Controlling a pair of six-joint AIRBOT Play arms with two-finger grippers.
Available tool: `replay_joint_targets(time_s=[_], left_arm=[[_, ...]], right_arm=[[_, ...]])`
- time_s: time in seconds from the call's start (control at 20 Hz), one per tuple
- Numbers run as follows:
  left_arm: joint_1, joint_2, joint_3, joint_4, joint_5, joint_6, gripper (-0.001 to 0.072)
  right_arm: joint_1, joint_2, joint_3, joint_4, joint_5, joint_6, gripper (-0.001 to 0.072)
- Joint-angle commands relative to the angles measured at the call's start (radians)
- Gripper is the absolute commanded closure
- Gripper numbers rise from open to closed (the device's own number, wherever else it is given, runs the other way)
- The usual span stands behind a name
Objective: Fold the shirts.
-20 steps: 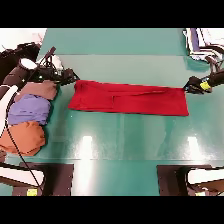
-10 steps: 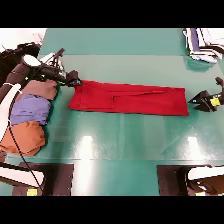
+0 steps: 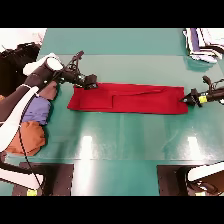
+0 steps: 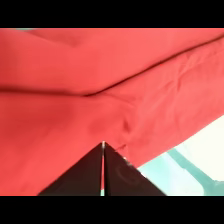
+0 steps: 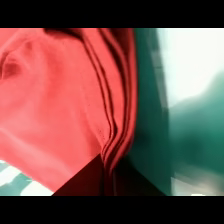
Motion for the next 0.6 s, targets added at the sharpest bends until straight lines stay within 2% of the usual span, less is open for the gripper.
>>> replay_joint_targets(time_s=[0.0, 0.15, 0.3, 0.55], left_arm=[[-0.064, -0.021, 0.008, 0.029, 0.083, -0.018, 0.0682], [-0.107, -0.114, 0.102, 0.035, 0.087, -0.018, 0.0682], [-0.163, -0.240, 0.259, 0.035, 0.035, -0.018, 0.0682], [-0.233, -0.392, 0.409, 0.034, 0.007, -0.019, 0.0682]], right_arm=[[0.064, 0.034, 0.074, 0.047, 0.071, -0.013, 0.0698], [0.133, 0.129, 0.137, 0.151, 0.082, 0.019, 0.0698], [0.229, 0.203, 0.235, 0.255, 0.086, 0.056, 0.0699], [0.435, 0.225, 0.436, 0.262, 0.036, 0.129, 0.0698]])
